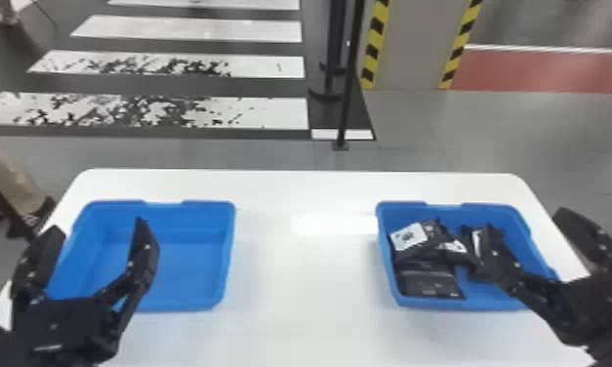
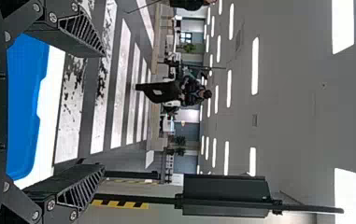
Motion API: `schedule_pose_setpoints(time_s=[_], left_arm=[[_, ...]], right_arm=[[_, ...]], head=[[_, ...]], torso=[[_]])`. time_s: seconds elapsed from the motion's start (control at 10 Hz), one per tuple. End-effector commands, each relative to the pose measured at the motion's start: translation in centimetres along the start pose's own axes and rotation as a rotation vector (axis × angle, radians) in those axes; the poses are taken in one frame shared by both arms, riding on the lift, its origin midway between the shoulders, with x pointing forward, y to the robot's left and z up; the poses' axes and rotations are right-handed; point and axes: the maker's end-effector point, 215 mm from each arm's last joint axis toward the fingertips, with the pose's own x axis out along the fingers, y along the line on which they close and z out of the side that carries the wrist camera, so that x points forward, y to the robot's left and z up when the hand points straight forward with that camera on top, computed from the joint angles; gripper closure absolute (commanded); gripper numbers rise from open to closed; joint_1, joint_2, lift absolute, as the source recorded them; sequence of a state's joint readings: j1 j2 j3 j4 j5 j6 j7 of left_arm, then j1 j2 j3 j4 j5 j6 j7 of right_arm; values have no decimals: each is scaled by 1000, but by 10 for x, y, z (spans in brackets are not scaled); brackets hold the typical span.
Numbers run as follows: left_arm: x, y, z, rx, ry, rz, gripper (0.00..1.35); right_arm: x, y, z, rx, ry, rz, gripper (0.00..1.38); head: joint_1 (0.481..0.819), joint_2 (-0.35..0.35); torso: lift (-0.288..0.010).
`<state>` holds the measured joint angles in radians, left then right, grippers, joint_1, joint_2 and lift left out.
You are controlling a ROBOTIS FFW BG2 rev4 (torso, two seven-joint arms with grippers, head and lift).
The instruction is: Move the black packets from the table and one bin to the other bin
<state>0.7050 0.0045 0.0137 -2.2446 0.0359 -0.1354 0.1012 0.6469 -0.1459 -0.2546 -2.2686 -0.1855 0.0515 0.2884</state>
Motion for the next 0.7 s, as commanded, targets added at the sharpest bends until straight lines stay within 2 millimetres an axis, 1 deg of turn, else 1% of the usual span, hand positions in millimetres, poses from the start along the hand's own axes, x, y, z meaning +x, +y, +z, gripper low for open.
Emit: schedule_pose_setpoints(time_s=[0.0, 0.5, 0.6], left_arm=[[0, 0, 2, -1, -8, 0, 199], [0, 1, 6, 5, -23, -1, 199], [0, 1, 6, 3, -23, -1, 199]], right_arm=[[1, 2, 0, 1, -4, 4, 101], [4, 4, -2, 7, -8, 8, 101], [4, 3, 2, 17, -24, 7, 101]], head=[[695, -43], [695, -38], [695, -36]], torso=[[-110], [-110], [-110]])
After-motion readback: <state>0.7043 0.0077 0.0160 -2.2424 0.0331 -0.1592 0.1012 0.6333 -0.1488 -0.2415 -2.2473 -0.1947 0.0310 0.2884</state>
